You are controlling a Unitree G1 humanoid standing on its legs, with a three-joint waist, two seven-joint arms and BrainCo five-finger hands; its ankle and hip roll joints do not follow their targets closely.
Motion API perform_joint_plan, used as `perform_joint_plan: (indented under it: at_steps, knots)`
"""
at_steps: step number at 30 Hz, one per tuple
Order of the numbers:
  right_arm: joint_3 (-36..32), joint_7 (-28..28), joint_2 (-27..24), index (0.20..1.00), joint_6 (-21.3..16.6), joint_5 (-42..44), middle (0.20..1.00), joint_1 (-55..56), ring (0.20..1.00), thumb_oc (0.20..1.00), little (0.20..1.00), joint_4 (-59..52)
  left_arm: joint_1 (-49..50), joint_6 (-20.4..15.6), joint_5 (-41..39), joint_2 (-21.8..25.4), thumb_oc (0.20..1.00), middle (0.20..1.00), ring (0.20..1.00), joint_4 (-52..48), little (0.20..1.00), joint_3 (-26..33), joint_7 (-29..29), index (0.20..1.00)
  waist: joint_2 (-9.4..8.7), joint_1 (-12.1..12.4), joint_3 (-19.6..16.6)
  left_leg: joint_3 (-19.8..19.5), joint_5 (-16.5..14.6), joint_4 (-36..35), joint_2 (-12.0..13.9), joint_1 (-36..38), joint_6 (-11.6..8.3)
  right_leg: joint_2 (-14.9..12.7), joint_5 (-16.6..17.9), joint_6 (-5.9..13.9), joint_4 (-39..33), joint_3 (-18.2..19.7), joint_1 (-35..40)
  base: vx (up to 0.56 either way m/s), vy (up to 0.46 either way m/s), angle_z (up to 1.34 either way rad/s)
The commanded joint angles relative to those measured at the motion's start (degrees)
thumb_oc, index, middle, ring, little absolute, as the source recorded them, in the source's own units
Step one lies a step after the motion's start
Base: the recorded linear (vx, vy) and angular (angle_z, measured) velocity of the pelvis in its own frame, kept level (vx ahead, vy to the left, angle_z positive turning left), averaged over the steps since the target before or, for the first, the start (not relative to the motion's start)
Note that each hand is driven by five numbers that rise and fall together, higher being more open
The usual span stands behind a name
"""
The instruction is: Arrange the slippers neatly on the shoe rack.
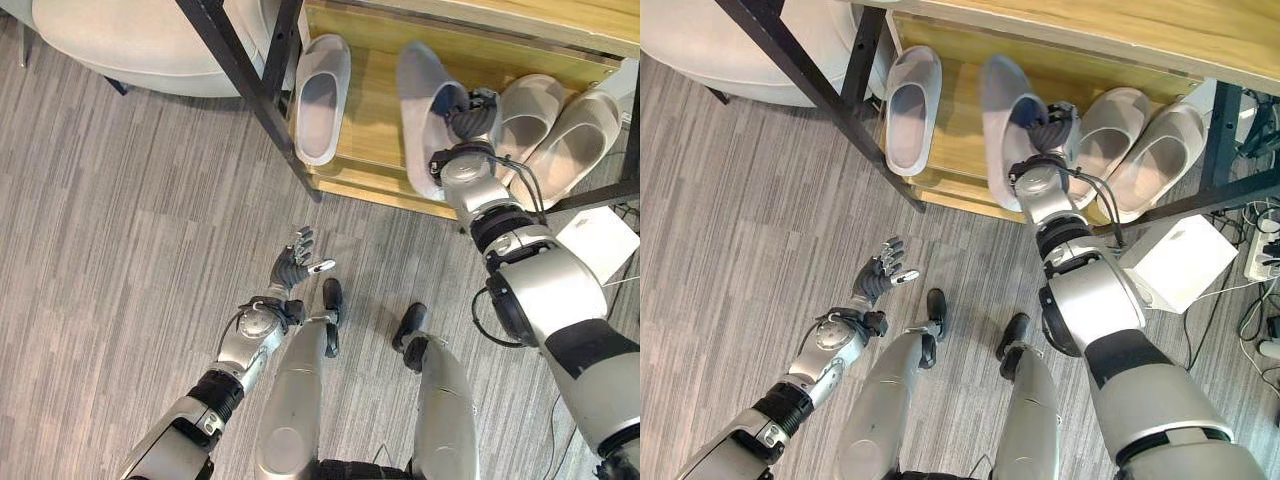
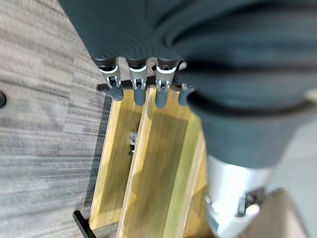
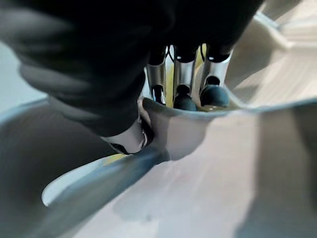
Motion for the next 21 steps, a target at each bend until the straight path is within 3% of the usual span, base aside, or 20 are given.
perform_joint_plan:
  at_steps: [1, 10, 17, 18, 19, 20, 21]
  knots:
    - [3.85, -0.35, -5.38, 0.2, -0.06, -0.43, 0.2, -5.76, 0.2, 0.2, 0.2, 2.03, -0.42, -2.86, -2.07, -1.26, 1.0, 1.0, 1.0, -5.39, 1.0, -3.11, -0.72, 1.0, 2.13, 2.6, -4.0, -2.27, -3.68, 2.55, 1.81, 0.31, -3.8, 0.56, 1.58, 2.56, -2.58, -0.12, -0.21, 0.0, 0.0, 0.0]
    - [7.01, 1.48, -9.83, 0.2, 3.22, -1.87, 0.2, -11.78, 0.2, 0.2, 0.2, 7.25, -0.96, -2.54, -2.65, -0.82, 1.0, 1.0, 1.0, -6.99, 1.0, -4.14, -1.05, 1.0, 4.74, 6.84, -4.52, -4.84, -2.69, 1.77, -0.1, -2.99, -3.83, -0.93, 1.76, 3.34, -1.42, -1.07, -3.56, 0.02, 0.012, 0.18]
    - [8.18, 2.31, -10.77, 0.2, 4.2, -1.85, 0.2, -13.8, 0.2, 0.2, 0.2, 8.76, -0.42, -2.46, -2.45, -0.76, 1.0, 1.0, 1.0, -6.68, 1.0, -4.56, -1.01, 1.0, 5.02, 8.62, -4.18, -8.79, -1.93, 0.6, -2.45, -3.49, -3.9, -1.33, 1.98, 3.56, -1.21, -0.86, -3.78, 0.01, 0.014, 0.02]
    - [8.17, 3.04, -11.14, 0.846, 4.25, -1.52, 0.846, -13.9, 0.846, 0.846, 0.846, 8.92, -0.17, -2.4, -2.31, -0.77, 1.0, 1.0, 1.0, -6.8, 1.0, -4.75, -1.13, 1.0, 5.08, 8.85, -4.25, -8.88, -1.82, 0.31, -2.52, -3.48, -3.87, -1.44, 2.0, 3.54, -1.4, -0.96, -3.68, 0.03, 0.004, 0.05]
    - [8.25, 5.67, -12.15, 1.0, 4.13, -0.18, 1.0, -13.8, 1.0, 1.0, 1.0, 8.87, 0.25, -2.04, -2.19, -0.5, 1.0, 1.0, 1.0, -6.83, 1.0, -4.85, -1.78, 1.0, 5.25, 9.57, -4.29, -9.9, -1.67, 0.16, -3.13, -3.28, -4.01, -1.61, 1.82, 3.58, -1.21, -1.12, -3.57, 0.03, -0.011, 0.11]
    - [8.27, 5.78, -12.24, 1.0, 4.09, -0.13, 1.0, -13.82, 1.0, 1.0, 1.0, 8.92, 0.24, -2.02, -2.2, -0.5, 1.0, 1.0, 1.0, -6.85, 1.0, -4.89, -1.8, 1.0, 5.28, 9.57, -4.29, -9.94, -1.66, 0.15, -3.15, -3.27, -4.01, -1.63, 1.8, 3.59, -1.19, -1.16, -3.54, 0.05, -0.012, 0.14]
    - [6.92, 10.19, -13.05, 1.0, 3.23, 5.51, 1.0, -13.91, 1.0, 1.0, 1.0, 8.74, 0.93, -1.34, -1.87, -0.39, 1.0, 1.0, 1.0, -6.2, 1.0, -4.53, -2.76, 1.0, 5.21, 10.45, -4.38, -11.22, -1.68, -0.08, -3.9, -2.99, -4.03, -1.81, 1.61, 3.55, -1.01, -0.99, -3.26, 0.05, -0.004, 0.12]
